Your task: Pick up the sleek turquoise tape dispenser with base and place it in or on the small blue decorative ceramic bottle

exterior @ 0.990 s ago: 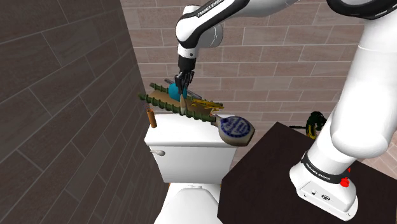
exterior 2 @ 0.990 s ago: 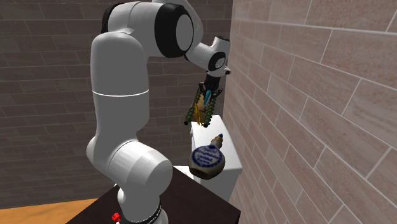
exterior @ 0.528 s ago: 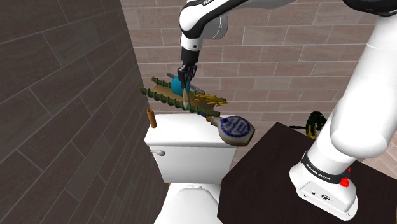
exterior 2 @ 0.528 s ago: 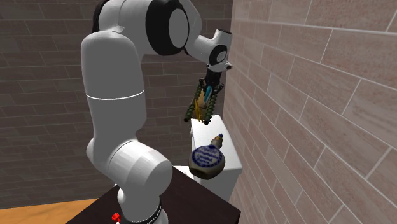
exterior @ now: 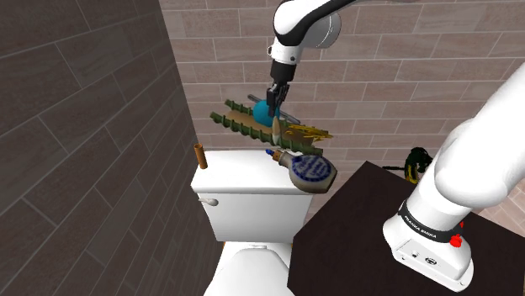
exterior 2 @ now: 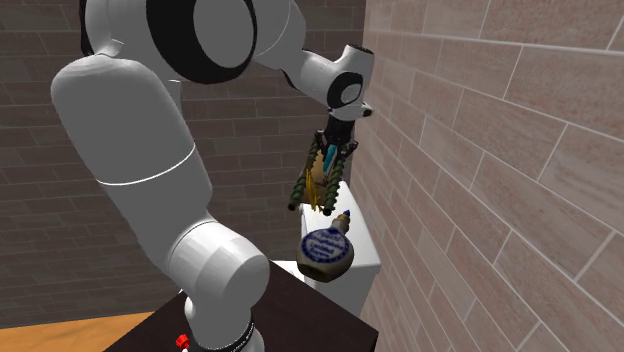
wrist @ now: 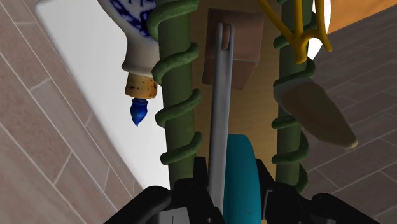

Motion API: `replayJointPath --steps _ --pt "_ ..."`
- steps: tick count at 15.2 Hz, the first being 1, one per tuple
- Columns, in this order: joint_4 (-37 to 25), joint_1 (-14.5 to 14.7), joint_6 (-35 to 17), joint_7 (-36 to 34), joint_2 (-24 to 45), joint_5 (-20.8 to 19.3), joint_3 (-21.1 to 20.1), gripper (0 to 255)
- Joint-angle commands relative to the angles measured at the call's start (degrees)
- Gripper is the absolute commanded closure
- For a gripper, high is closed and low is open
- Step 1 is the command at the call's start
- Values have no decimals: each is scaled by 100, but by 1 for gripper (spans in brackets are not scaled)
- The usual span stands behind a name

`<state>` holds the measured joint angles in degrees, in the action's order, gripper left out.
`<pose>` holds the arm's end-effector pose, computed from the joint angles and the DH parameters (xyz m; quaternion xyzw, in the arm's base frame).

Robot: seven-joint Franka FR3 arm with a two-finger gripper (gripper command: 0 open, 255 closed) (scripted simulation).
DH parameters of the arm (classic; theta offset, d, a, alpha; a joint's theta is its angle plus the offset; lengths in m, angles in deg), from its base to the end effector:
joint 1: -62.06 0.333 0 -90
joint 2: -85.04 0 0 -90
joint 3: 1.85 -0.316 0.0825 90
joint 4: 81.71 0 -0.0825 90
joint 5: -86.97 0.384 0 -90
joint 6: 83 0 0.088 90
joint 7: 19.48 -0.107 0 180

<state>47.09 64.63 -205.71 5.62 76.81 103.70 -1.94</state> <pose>0.5007 0.0355 0.4312 -0.9786 -0.1632 -0.0422 0.1178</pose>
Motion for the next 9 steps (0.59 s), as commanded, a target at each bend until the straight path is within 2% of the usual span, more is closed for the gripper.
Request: replayJointPath --steps 1,9 --pt "394 -80 57 161 -421 -18 97 255" --pt "1570 -507 503 779 -1881 -340 590 255"
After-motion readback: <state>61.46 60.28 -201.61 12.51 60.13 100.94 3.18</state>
